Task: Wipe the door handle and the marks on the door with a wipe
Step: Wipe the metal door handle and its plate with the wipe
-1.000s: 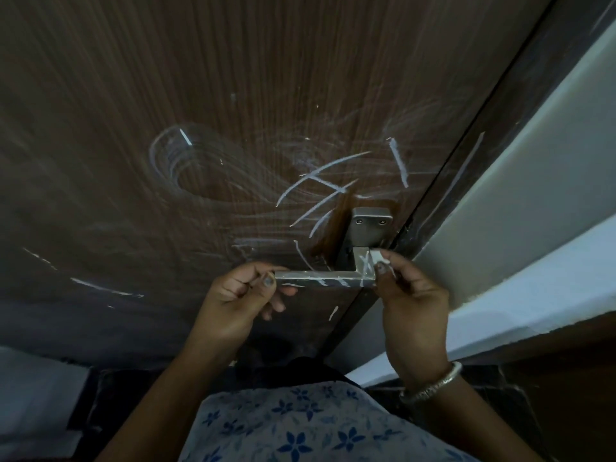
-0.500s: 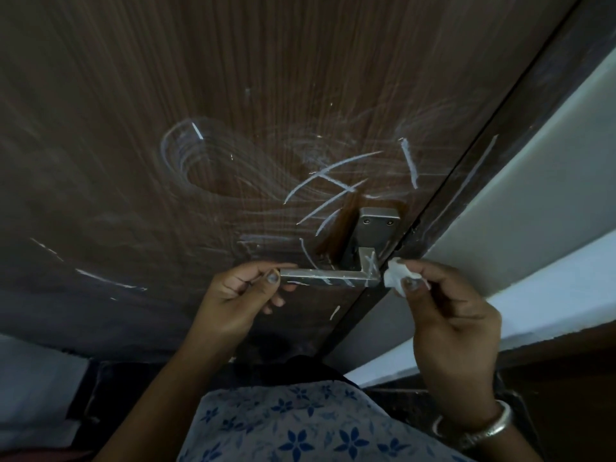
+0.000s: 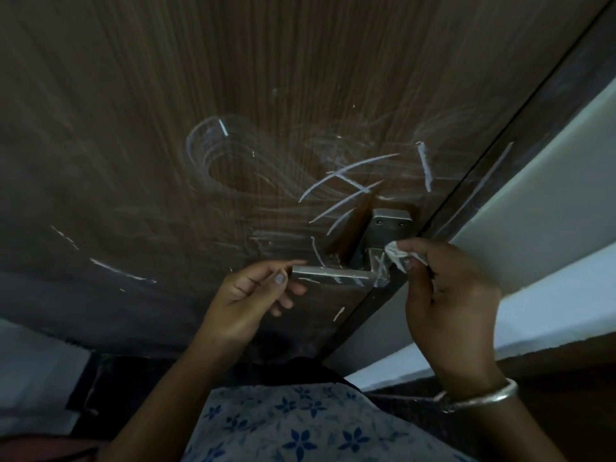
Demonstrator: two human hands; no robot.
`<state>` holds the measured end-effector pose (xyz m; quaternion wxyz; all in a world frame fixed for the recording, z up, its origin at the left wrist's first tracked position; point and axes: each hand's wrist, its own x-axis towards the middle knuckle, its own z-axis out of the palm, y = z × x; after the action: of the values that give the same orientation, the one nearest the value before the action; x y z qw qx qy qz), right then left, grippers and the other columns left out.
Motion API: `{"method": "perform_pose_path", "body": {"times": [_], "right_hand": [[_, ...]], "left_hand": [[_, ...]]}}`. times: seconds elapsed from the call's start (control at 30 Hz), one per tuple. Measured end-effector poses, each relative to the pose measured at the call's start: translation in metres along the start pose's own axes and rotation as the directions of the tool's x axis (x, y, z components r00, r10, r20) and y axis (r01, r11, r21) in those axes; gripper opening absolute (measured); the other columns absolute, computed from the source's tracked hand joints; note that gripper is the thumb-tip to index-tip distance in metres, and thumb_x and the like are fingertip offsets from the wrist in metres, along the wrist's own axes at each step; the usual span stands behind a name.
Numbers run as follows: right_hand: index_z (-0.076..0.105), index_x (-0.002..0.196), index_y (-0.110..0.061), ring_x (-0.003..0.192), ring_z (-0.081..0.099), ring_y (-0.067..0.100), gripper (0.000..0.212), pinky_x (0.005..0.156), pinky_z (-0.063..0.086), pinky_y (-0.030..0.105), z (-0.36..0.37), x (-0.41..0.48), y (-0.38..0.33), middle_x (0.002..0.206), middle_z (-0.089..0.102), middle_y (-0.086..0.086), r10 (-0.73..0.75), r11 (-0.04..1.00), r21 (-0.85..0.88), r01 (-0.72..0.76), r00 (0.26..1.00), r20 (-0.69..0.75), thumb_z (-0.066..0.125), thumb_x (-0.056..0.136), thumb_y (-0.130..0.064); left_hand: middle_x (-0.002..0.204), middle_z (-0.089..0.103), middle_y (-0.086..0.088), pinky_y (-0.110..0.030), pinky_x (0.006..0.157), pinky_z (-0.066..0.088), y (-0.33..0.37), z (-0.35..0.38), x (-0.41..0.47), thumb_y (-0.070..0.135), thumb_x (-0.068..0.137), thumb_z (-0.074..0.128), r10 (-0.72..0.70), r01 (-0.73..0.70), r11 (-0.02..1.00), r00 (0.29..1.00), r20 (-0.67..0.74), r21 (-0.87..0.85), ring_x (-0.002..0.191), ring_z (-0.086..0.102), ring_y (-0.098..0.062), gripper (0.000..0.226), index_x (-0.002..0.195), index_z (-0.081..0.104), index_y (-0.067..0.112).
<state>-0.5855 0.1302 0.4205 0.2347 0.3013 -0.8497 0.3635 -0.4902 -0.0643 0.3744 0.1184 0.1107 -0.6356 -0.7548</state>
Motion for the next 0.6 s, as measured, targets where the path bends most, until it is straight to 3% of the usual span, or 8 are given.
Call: {"method": "perform_pose_path", "body": {"times": [0.1, 0.17, 0.23, 0.33, 0.47, 0.6], "right_hand": [[0.068, 0.097, -0.02, 0.08, 0.062, 0.002, 0.027, 0.075, 0.043, 0.002, 0.009, -0.001, 0.004, 0.09, 0.067, -0.011, 0.23, 0.962, 0.15, -0.228, 0.973, 0.003, 0.06, 0.087, 0.003], [0.065, 0.09, -0.03, 0.078, 0.064, -0.001, 0.026, 0.069, 0.046, 0.004, 0.018, -0.004, 0.004, 0.086, 0.068, -0.018, 0.425, 0.847, 0.328, -0.419, 0.903, 0.057, 0.062, 0.088, -0.005], [0.066, 0.088, -0.029, 0.077, 0.065, 0.001, 0.023, 0.069, 0.049, 0.012, 0.025, -0.009, 0.004, 0.083, 0.071, -0.013, 0.536, 0.704, 0.488, -0.516, 0.837, 0.112, 0.061, 0.087, -0.007], [0.068, 0.089, -0.019, 0.076, 0.065, 0.007, 0.02, 0.07, 0.051, 0.018, 0.028, -0.023, 0.002, 0.08, 0.072, -0.005, 0.611, 0.51, 0.643, -0.572, 0.767, 0.198, 0.058, 0.088, -0.002], [0.067, 0.095, -0.009, 0.08, 0.069, 0.01, 0.014, 0.068, 0.052, 0.016, 0.024, -0.042, -0.005, 0.088, 0.075, -0.001, 0.606, 0.45, 0.694, -0.563, 0.763, 0.225, 0.06, 0.083, -0.009], [0.066, 0.097, -0.006, 0.079, 0.069, 0.01, 0.018, 0.068, 0.053, 0.017, 0.025, -0.038, -0.011, 0.085, 0.075, 0.001, 0.657, 0.29, 0.77, -0.569, 0.704, 0.272, 0.06, 0.08, -0.01]], "left_hand": [[0.078, 0.073, 0.002, -0.016, 0.055, 0.046, -0.002, 0.0, 0.0, 0.027, 0.083, 0.048, 0.004, -0.004, 1.0, 1.0, 0.002, -0.009, 0.062, 0.059, -0.005, 0.028, 0.094, 0.072, 0.038], [0.077, 0.073, 0.002, -0.016, 0.054, 0.046, -0.002, -0.001, 0.0, 0.027, 0.083, 0.047, 0.011, -0.011, 1.0, 1.0, 0.005, -0.01, 0.062, 0.059, -0.005, 0.028, 0.094, 0.072, 0.038], [0.077, 0.072, 0.002, -0.016, 0.054, 0.046, -0.003, -0.002, 0.0, 0.027, 0.083, 0.047, 0.013, -0.013, 1.0, 1.0, 0.011, -0.015, 0.062, 0.058, -0.005, 0.029, 0.095, 0.071, 0.038], [0.077, 0.072, 0.0, -0.017, 0.054, 0.047, -0.004, -0.002, 0.0, 0.028, 0.084, 0.048, 0.012, -0.012, 1.0, 1.0, 0.016, -0.015, 0.062, 0.059, -0.006, 0.028, 0.098, 0.071, 0.037], [0.078, 0.073, 0.0, -0.016, 0.053, 0.046, -0.007, -0.002, 0.001, 0.031, 0.082, 0.051, 0.021, -0.021, 0.999, 1.0, 0.009, -0.032, 0.061, 0.058, -0.005, 0.026, 0.099, 0.07, 0.037], [0.078, 0.072, 0.0, -0.017, 0.054, 0.046, -0.008, -0.001, -0.001, 0.038, 0.079, 0.057, 0.03, -0.03, 0.999, 1.0, 0.006, -0.02, 0.062, 0.058, -0.005, 0.026, 0.101, 0.069, 0.036]]}}
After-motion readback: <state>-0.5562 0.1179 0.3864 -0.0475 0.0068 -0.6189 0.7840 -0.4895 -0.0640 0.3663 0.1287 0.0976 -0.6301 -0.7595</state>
